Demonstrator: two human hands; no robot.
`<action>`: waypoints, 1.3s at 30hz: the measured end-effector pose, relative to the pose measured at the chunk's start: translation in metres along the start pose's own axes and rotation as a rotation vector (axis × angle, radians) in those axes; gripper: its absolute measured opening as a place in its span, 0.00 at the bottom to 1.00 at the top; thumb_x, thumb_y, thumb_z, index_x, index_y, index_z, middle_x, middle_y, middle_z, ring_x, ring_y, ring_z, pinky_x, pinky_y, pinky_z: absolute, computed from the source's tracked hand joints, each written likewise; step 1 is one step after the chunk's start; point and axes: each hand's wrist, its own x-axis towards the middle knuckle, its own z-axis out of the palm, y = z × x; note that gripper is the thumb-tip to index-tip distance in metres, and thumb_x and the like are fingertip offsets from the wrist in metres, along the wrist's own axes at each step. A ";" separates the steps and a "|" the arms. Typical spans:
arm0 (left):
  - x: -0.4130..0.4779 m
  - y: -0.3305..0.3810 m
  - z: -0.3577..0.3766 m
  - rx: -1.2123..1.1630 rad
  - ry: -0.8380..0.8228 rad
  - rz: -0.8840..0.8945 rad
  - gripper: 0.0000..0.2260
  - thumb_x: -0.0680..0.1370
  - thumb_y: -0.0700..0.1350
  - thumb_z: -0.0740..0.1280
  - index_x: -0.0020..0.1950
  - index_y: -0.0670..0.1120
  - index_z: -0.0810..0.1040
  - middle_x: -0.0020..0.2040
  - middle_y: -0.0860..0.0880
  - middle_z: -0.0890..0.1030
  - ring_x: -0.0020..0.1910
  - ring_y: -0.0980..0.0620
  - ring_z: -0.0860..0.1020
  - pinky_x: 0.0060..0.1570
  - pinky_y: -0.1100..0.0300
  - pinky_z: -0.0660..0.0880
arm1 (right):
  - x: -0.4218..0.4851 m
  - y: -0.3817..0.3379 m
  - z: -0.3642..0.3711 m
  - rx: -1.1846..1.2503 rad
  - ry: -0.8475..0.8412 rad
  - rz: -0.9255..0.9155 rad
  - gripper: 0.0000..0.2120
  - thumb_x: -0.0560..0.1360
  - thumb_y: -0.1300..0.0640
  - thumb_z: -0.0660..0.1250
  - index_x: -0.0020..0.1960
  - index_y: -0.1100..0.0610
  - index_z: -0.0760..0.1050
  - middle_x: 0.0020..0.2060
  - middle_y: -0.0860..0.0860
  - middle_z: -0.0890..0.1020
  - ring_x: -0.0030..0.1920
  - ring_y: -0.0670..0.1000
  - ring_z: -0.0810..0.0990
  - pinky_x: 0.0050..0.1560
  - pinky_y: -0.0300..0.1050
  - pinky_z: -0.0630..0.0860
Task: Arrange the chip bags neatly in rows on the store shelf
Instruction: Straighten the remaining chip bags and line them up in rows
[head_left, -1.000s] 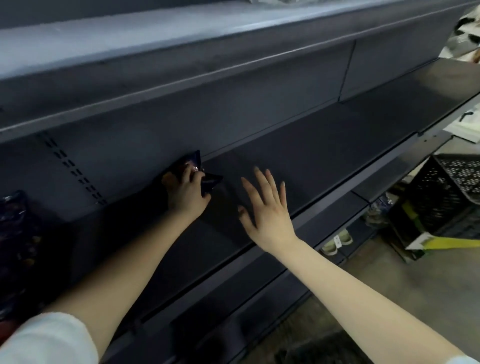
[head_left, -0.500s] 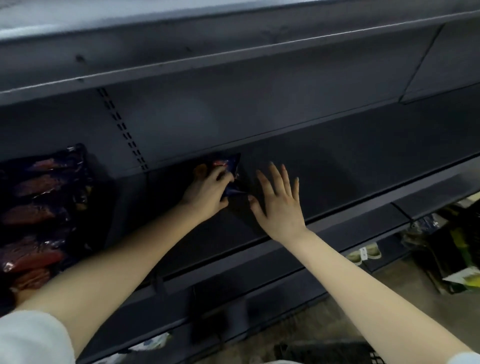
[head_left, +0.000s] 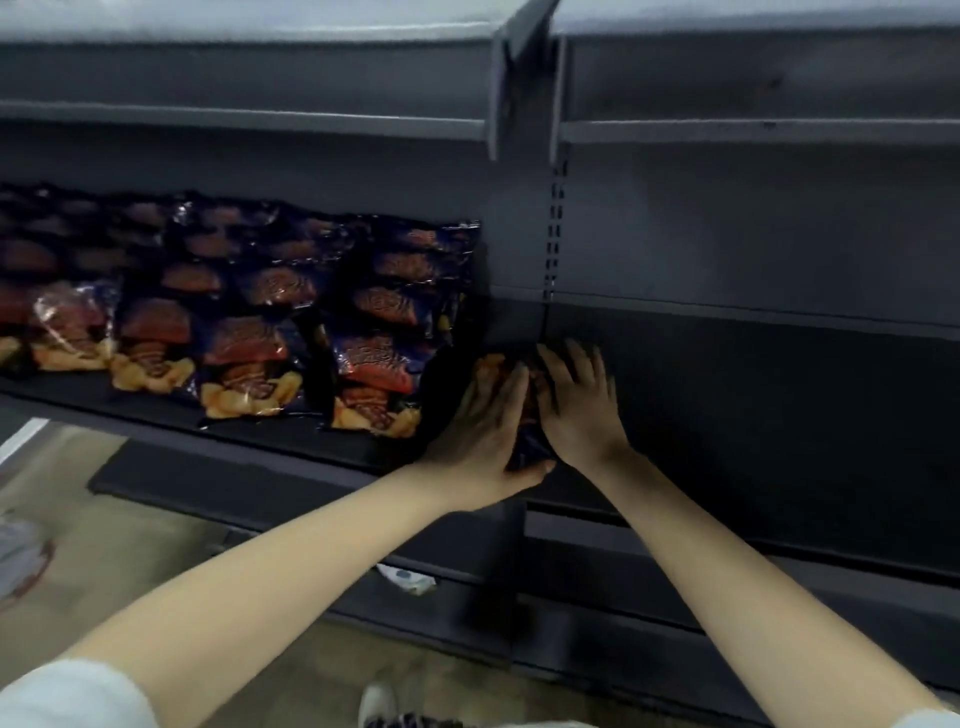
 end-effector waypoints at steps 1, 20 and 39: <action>0.000 0.001 0.003 0.029 -0.005 -0.017 0.44 0.76 0.63 0.58 0.75 0.41 0.34 0.76 0.45 0.35 0.73 0.45 0.32 0.74 0.52 0.37 | 0.002 0.000 0.004 -0.049 -0.027 0.016 0.24 0.81 0.50 0.47 0.77 0.46 0.49 0.77 0.50 0.48 0.76 0.56 0.40 0.74 0.60 0.41; 0.007 -0.004 0.012 0.114 -0.015 0.092 0.47 0.73 0.67 0.58 0.75 0.42 0.36 0.75 0.45 0.32 0.72 0.43 0.28 0.70 0.48 0.30 | -0.006 0.012 0.003 -0.135 -0.073 0.056 0.25 0.80 0.47 0.42 0.77 0.47 0.49 0.77 0.50 0.51 0.77 0.50 0.44 0.74 0.56 0.40; -0.035 -0.037 -0.119 -1.013 0.202 -0.193 0.31 0.78 0.50 0.64 0.76 0.51 0.52 0.72 0.50 0.66 0.69 0.55 0.66 0.61 0.68 0.67 | 0.005 -0.084 -0.112 0.474 -0.300 -0.455 0.26 0.76 0.73 0.60 0.65 0.47 0.69 0.69 0.44 0.67 0.68 0.34 0.65 0.66 0.28 0.62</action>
